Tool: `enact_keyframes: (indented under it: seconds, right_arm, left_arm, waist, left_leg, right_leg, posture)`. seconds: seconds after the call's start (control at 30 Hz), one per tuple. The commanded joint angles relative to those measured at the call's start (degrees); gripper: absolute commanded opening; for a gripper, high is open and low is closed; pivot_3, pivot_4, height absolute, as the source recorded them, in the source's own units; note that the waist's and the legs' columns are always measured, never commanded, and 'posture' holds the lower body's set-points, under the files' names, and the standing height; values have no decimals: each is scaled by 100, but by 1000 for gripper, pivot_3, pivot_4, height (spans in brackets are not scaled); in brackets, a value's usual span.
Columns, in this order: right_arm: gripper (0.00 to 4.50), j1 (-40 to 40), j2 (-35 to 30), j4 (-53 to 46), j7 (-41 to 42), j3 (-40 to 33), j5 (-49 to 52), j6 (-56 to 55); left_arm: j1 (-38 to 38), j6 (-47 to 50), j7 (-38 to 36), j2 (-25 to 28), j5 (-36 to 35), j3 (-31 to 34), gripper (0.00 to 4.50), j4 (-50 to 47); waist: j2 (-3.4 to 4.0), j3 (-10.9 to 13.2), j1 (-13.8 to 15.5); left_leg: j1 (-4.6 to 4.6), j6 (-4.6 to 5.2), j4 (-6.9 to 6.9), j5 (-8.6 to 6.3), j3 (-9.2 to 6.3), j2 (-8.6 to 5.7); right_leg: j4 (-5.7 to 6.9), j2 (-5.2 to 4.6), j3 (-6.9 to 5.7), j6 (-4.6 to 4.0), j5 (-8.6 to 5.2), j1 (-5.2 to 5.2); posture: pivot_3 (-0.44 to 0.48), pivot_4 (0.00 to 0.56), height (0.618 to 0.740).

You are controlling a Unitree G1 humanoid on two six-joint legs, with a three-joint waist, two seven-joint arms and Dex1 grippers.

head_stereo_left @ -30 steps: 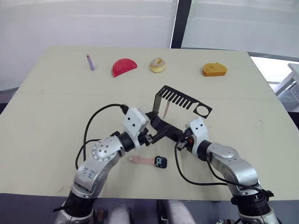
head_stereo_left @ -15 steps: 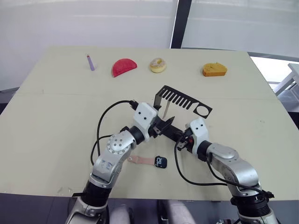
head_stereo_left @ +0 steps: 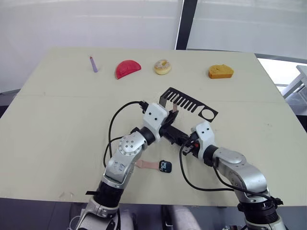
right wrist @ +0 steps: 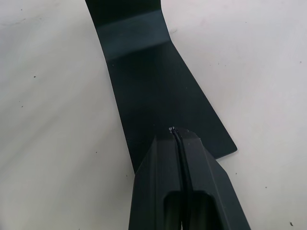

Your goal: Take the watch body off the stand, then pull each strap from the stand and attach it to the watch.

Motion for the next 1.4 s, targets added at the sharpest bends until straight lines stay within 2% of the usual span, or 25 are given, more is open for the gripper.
enact_keyframes:
  seconds: [0.03,0.33,0.53,0.77,1.03,1.13,1.23,1.33,1.4]
  right_arm:
    - [0,134,-49,211,-89,1,-47,250]
    - [0,-7,-89,380,-38,-26,-56,204]
    - [0,-42,-122,475,10,-29,-61,134]
    - [0,-61,-141,560,40,-49,-62,2]
    - [0,-136,-197,704,123,-7,-77,-256]
    - [0,-92,-322,503,243,-22,-131,-672]
    - [0,269,-622,-329,573,-288,147,-1004]
    - [757,945,-827,-1588,1066,-1009,1391,-570]
    - [1688,1284,-919,-2133,1198,-1494,2302,-235]
  left_arm:
    - [-99,-152,-64,-78,-80,95,57,-162]
    - [-54,-73,-298,-19,-503,492,57,-597]
    - [-9,-38,-360,-46,-640,503,57,-644]
    - [172,329,-736,213,-1150,632,57,-967]
    - [442,537,-1397,977,-1675,934,57,-1297]
    - [479,952,-2147,1548,-2411,1227,57,-1382]
    - [261,1817,-3149,2259,-3516,1519,57,-1204]
    - [-45,2347,-3868,2724,-4079,1542,0,-871]
    - [-218,2580,-4215,2912,-4268,1471,0,-705]
  waist:
    - [0,0,0]
    - [0,0,-2]
    - [0,0,-4]
    - [0,0,-9]
    - [1,0,-12]
    - [6,4,-19]
    - [10,10,-9]
    - [26,22,26]
    - [27,23,5]
  left_leg:
    - [0,0,0,0,0,0]
    - [0,0,0,0,0,1]
    - [-1,0,-1,0,0,1]
    - [0,0,-2,0,0,1]
    - [0,0,-3,0,-1,2]
    - [-2,-1,-3,0,-1,3]
    - [-7,-1,-6,0,-1,2]
    - [-15,-1,-11,0,-4,2]
    - [-23,-1,-9,-1,-14,2]
  right_leg:
    - [0,0,0,0,0,0]
    - [0,0,0,0,0,0]
    - [-1,0,0,0,0,0]
    - [-2,0,1,0,0,0]
    - [-4,0,0,0,0,1]
    - [-4,0,0,0,0,-1]
    - [-6,0,-3,-1,-1,-5]
    - [-14,0,-6,0,-1,-12]
    - [-20,0,-13,4,0,-11]
  posture:
    - [0,150,737]
    - [0,150,737]
    - [0,150,737]
    - [0,150,737]
    - [0,150,737]
    - [0,150,737]
    - [0,150,737]
    - [0,150,737]
    - [0,150,737]
